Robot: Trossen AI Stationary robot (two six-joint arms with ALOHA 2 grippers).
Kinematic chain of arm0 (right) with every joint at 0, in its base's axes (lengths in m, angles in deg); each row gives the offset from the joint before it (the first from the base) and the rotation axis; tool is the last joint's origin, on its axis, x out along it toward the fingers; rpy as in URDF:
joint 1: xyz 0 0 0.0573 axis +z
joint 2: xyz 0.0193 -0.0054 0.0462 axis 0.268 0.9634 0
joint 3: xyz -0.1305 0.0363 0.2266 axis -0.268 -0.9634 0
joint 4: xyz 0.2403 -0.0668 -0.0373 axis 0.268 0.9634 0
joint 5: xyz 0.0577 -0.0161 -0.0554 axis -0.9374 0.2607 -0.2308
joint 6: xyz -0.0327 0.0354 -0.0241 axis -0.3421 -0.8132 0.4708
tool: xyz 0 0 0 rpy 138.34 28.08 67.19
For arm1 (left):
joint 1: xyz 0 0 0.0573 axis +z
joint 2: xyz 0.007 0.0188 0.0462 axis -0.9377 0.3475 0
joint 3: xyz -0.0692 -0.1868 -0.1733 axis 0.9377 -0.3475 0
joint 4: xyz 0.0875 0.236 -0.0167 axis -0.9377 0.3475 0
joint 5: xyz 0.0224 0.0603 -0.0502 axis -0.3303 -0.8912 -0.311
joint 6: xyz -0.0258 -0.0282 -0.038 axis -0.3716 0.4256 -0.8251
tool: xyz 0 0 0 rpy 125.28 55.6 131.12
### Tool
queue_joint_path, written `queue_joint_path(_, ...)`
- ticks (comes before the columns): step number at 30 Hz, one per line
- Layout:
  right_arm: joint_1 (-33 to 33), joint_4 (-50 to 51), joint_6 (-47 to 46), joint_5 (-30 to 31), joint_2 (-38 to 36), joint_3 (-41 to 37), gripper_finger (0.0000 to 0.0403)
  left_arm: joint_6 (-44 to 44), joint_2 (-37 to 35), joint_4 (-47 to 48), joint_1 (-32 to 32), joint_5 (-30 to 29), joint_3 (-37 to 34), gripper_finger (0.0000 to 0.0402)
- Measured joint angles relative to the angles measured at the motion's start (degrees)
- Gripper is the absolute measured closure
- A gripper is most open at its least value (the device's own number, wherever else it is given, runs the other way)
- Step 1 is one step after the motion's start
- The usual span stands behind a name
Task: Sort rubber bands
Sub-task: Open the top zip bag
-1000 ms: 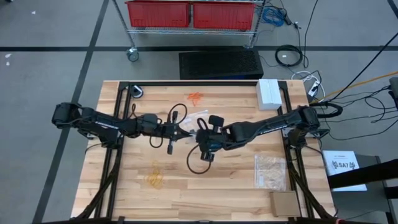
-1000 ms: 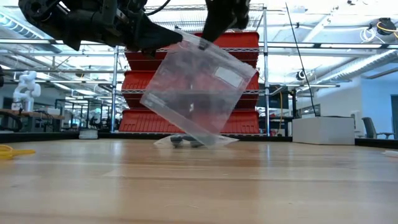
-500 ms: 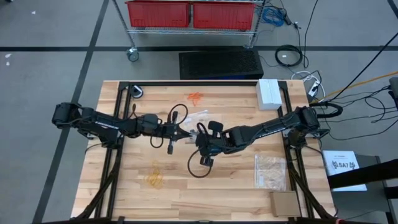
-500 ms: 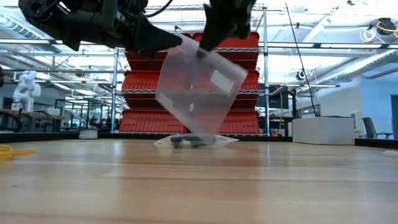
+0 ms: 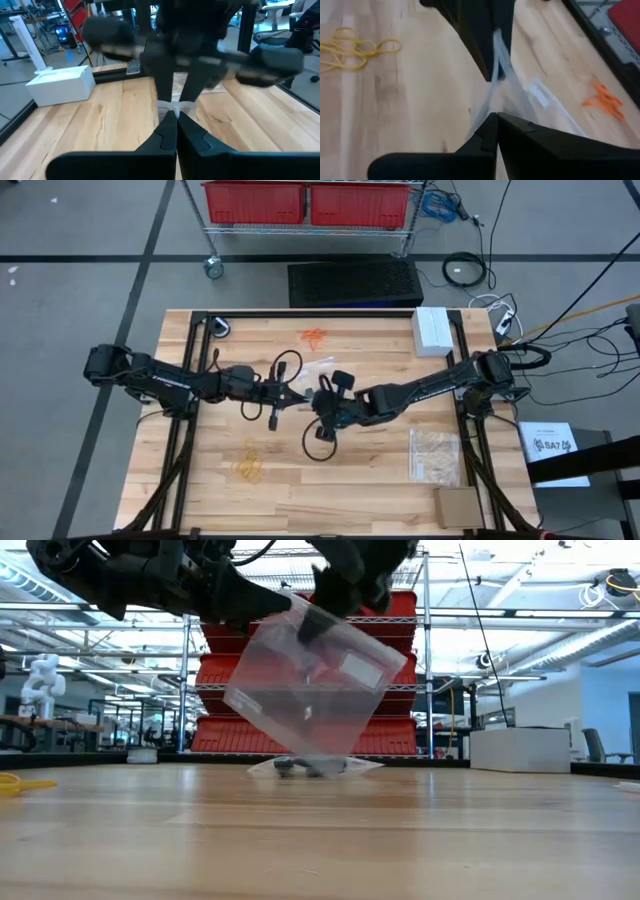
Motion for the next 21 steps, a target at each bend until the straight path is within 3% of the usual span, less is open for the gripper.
queue_joint_path(3, -0.7, -3.3, 0.0, -0.6, 0.0, -3.8, 0.0403, 0.0, 0.0, 0.2, 0.0, -0.5, 0.0, 0.0401)
queue_joint_path(12, -0.8, -27.4, 2.7, -2.6, 0.0, -14.9, 0.0403, 0.0, 0.0, 1.9, 0.0, -1.9, 0.0, 0.0402)
queue_joint_path(17, -2.3, -29.9, -3.5, -2.8, 0.0, -15.7, 0.0401, 0.0, 0.0, 1.8, 0.0, -2.0, 0.0, 0.0401)
queue_joint_path(21, -4.3, -30.1, -6.7, -9.3, 0.0, -15.7, 0.0376, 0.0, 0.0, 1.7, 0.0, -3.2, 0.0, 0.0402)
